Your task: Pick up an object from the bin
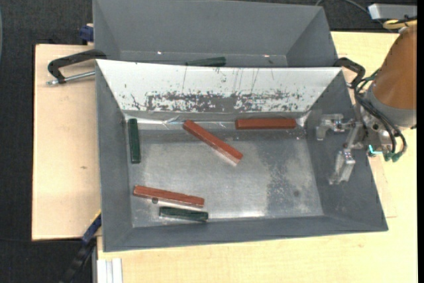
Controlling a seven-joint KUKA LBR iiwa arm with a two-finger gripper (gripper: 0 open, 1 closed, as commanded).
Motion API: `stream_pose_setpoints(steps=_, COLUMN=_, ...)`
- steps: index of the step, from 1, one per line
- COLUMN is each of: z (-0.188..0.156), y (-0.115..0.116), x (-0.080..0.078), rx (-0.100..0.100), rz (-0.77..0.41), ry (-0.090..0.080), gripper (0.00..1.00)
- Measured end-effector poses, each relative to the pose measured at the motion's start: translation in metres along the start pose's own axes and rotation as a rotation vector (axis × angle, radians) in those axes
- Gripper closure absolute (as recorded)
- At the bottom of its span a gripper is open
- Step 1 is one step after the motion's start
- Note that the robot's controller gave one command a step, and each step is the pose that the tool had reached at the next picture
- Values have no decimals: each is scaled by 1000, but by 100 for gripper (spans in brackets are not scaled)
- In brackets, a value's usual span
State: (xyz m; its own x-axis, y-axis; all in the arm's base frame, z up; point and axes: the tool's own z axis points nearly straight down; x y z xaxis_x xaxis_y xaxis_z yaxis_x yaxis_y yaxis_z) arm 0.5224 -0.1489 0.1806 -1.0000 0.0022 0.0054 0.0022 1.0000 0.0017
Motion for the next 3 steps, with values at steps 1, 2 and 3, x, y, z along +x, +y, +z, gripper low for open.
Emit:
stream_pose_setpoints(steps=1, z=-4, y=1, x=-2, rx=2, rz=-3, ry=-8, gripper=0)
stream_pose_setpoints(steps=2, z=50, y=1, x=3, rx=3, rz=-52, ry=-13, gripper=0)
stream_pose_setpoints(steps=3, z=90, y=5, x=13, rx=0, rz=63, ry=-6, gripper=0)
